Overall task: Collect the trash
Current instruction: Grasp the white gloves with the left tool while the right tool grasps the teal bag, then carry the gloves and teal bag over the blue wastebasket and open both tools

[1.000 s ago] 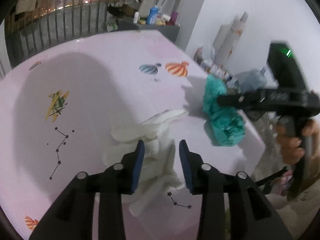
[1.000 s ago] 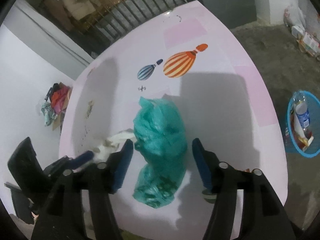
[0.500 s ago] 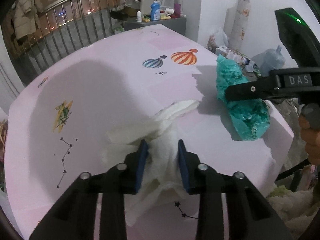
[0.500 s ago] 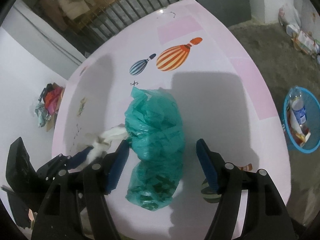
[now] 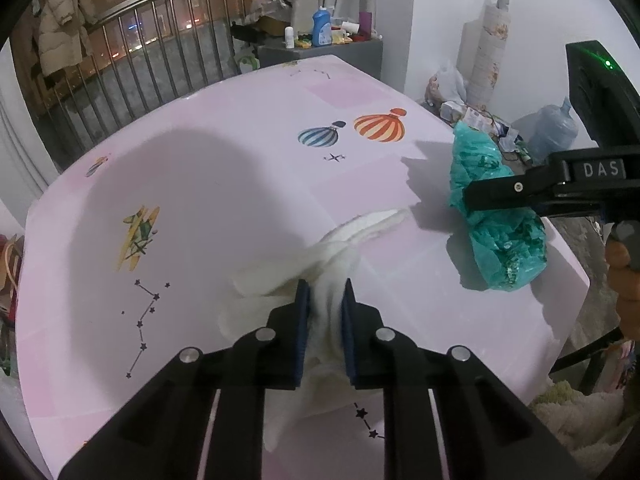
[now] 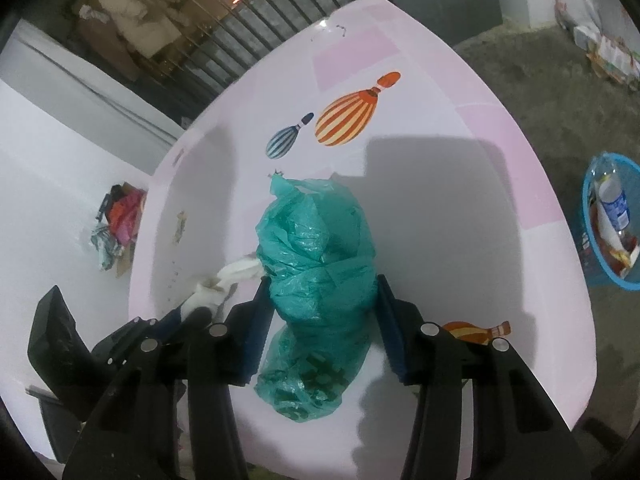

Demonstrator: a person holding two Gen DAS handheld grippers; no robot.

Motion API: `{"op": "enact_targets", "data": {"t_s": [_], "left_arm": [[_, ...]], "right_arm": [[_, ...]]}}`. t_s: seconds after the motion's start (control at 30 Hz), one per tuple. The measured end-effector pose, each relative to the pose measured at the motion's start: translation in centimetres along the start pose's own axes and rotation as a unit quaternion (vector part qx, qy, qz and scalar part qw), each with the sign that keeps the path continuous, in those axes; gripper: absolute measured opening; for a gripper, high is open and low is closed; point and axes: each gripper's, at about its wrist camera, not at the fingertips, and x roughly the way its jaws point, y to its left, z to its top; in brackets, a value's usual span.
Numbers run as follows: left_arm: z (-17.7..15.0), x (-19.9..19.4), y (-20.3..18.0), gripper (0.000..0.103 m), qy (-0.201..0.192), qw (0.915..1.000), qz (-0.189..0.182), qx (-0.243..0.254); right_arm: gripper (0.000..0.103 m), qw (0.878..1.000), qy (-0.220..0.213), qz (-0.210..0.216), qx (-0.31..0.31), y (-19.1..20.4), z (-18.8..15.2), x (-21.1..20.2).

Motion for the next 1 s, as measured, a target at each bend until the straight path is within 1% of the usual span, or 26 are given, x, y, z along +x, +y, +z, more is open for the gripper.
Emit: {"op": "enact_targets", "data": {"t_s": [0.13,0.47,0.63,0.7,0.83,0.93,1.0], "left_arm": [[0.0,-0.3,-0.2,0.012,-0.006,0.9999,0.006,0.007],[0.3,-2.7,-1.5,0.011,-0.036,0.9988,0.022,0.025],[1.6,-4.4,-2.2,0.01,-0.059,0.9977,0.009,0.034],[2.6,-5.1,-2.6,0.01,-0.071,0.9967,-0.006,0.039],[6.0,-6.4,-4.1,0.01,-0.1,0.9918,-0.061,0.05],[9.4,-6.7,-6.7,0.01,-0.119,0.9835,-0.116,0.072],[11.7,-6.1,-9.1,0.01,-0.117,0.9759,-0.164,0.084]], "right_arm": [[0.046,1.0,-0.005,0.01,0.002,0.1,-0.1,-0.5],[0.046,0.998,-0.032,0.047,0.009,-0.2,0.1,-2.9],[0.046,0.996,-0.062,0.057,0.016,-1.0,0.3,-5.0],[0.046,0.994,-0.084,0.059,0.027,-2.0,0.7,-6.6],[0.046,0.986,-0.15,0.039,0.059,-4.9,0.8,-11.0],[0.046,0.974,-0.206,0.011,0.098,-8.5,0.3,-15.0],[0.046,0.961,-0.241,-0.01,0.134,-11.4,-0.5,-17.6]]}}
